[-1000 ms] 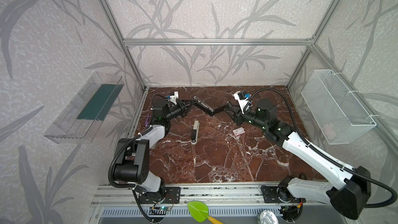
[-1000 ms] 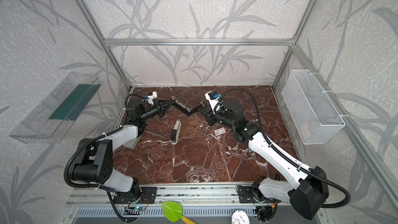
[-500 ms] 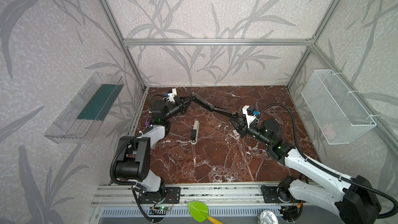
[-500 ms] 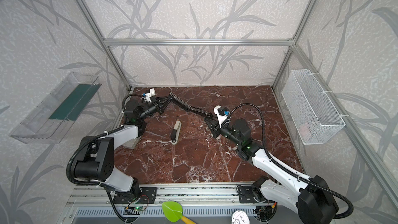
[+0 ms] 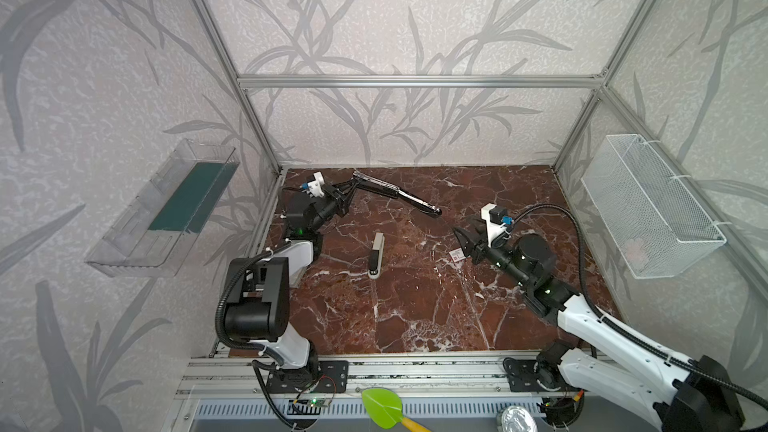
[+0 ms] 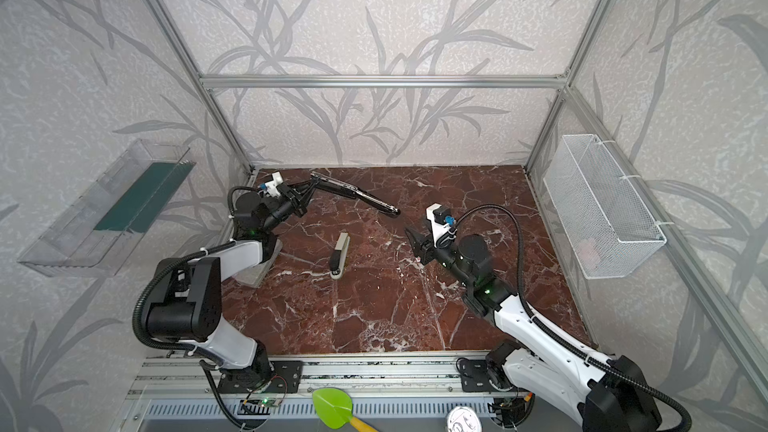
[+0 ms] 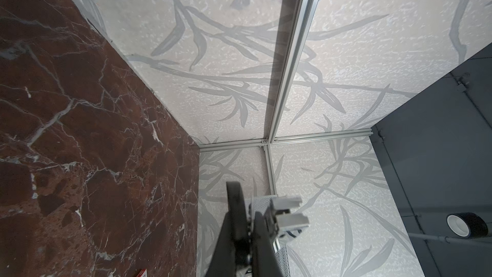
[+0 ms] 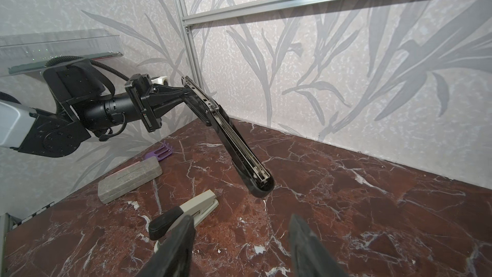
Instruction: Load the staples into the stapler
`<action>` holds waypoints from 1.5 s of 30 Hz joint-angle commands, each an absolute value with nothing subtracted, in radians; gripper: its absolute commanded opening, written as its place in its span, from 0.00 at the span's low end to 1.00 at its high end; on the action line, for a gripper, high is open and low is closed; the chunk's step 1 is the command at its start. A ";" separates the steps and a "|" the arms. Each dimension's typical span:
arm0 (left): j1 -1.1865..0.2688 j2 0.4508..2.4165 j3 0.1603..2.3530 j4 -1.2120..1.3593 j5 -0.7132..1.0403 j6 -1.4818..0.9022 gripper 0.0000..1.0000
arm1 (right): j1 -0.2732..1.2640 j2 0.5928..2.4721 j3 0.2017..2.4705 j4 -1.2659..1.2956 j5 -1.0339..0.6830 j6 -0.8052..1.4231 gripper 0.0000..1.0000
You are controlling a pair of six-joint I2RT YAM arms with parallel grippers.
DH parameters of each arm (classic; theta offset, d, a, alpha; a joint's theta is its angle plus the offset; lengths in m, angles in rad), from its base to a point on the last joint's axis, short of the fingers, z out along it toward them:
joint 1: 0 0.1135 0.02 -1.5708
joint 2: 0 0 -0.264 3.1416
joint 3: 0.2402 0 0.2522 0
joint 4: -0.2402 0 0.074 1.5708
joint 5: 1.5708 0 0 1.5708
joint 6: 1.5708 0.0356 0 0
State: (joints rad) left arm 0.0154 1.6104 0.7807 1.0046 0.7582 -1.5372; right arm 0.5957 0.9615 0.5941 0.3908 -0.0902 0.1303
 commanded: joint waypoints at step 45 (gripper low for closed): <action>-0.157 1.662 0.755 1.202 0.844 -1.555 0.00 | 0.596 1.900 1.729 -0.402 -0.514 0.036 0.31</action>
